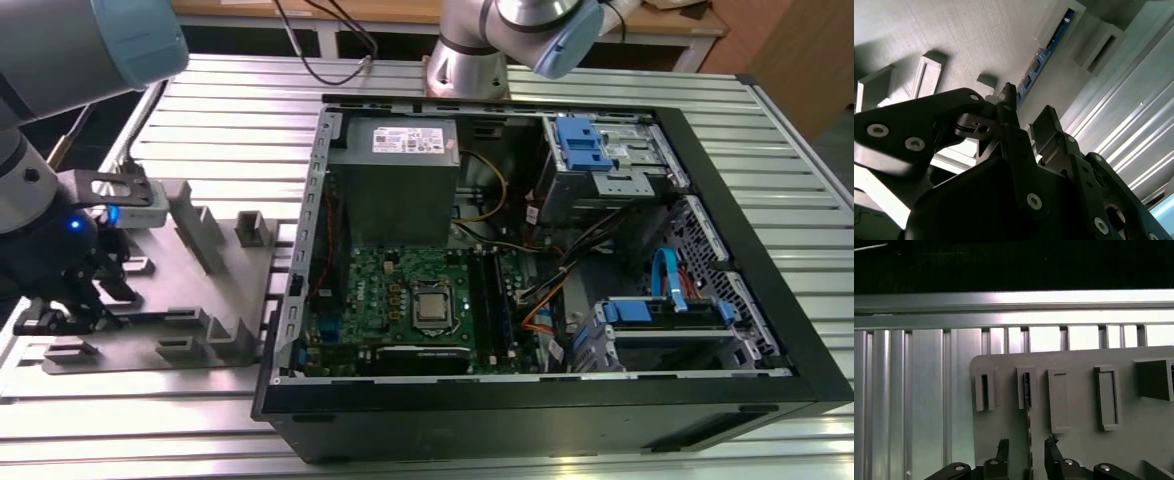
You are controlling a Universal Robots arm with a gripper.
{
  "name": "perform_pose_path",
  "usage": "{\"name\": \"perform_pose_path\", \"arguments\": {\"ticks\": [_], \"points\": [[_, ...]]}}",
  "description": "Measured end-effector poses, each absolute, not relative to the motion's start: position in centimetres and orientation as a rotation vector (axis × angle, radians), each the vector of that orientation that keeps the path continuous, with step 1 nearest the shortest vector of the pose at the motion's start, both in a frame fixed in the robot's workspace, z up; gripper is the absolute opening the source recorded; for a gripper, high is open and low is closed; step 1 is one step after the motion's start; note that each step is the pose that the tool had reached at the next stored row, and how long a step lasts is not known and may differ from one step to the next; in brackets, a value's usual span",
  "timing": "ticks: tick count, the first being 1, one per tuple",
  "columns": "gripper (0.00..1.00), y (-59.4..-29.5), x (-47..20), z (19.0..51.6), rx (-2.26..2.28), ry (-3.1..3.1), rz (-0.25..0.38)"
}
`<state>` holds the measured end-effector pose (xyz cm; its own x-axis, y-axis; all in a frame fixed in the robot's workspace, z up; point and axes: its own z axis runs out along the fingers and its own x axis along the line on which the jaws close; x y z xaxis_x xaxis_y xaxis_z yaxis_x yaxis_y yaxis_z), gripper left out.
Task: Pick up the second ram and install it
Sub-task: 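Pick up the second ram and move it above second insertion slot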
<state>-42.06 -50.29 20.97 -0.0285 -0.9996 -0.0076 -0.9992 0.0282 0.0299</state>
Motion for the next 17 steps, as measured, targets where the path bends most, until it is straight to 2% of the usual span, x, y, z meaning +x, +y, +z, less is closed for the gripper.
{"name": "perform_pose_path", "arguments": {"ticks": [17], "points": [[0.39, -50.1, -42.3, 19.8, 2.254, -2.166, -0.04]]}}
